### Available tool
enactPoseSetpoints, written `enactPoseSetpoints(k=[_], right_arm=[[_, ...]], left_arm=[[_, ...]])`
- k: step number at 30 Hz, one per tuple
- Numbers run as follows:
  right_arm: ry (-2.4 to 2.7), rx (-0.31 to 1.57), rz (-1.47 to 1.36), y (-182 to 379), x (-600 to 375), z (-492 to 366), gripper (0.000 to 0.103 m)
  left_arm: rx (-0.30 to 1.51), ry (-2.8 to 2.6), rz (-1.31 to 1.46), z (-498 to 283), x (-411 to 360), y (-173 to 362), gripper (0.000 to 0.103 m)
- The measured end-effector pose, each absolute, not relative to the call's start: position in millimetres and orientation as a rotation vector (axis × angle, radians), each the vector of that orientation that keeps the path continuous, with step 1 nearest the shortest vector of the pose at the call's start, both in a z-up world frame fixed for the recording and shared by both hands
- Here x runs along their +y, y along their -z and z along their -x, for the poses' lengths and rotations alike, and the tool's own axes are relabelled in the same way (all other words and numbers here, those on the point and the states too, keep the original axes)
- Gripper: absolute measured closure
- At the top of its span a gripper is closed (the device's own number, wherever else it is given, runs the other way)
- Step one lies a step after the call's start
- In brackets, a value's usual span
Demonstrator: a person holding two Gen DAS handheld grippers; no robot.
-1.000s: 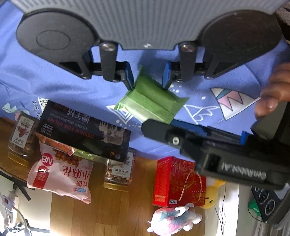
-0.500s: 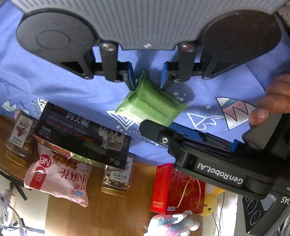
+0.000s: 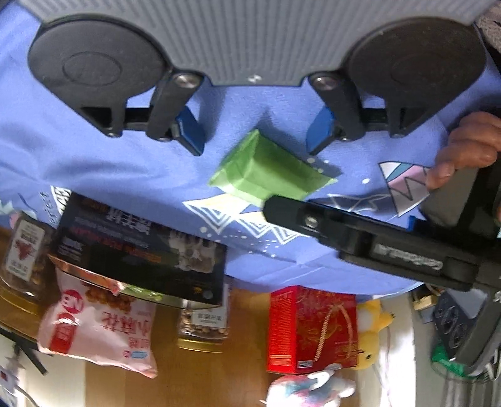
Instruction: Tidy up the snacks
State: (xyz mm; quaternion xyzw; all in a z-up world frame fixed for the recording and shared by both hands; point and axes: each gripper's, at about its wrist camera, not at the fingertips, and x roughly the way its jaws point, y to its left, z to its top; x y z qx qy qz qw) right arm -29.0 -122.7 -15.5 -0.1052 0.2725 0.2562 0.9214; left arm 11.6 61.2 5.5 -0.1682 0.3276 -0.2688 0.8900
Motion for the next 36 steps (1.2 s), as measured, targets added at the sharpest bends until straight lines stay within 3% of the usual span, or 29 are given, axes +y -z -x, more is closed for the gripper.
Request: enactPoseSetpoints(k=[2,5,10,13,36], right_arm=[[-0.552,0.558,0.222,15.4,-118.1,28.3,0.029],[-0.574,0.546,0.241,15.8,-109.4,25.7,0.031],[-0.541,0.526,0.243,14.8,-104.7,20.7,0.045],[-0.536,0.519,0.241,14.8,-105.6,22.1,0.047],[-0.397,0.213,0.416,-34.5,-114.5,-1.8,0.052]], left_arm=[[0.678,0.568,0.339,-11.1,59.2,-5.3,0.033],[0.682,0.591,0.333,-12.3,56.3,-3.7,0.045],[0.677,0.575,0.358,-13.6,60.8,-2.9,0.047],[0.674,0.577,0.372,-14.4,62.9,-3.2,0.048],[0.476,0.615,0.274,-55.2,31.9,-91.6,0.048]])
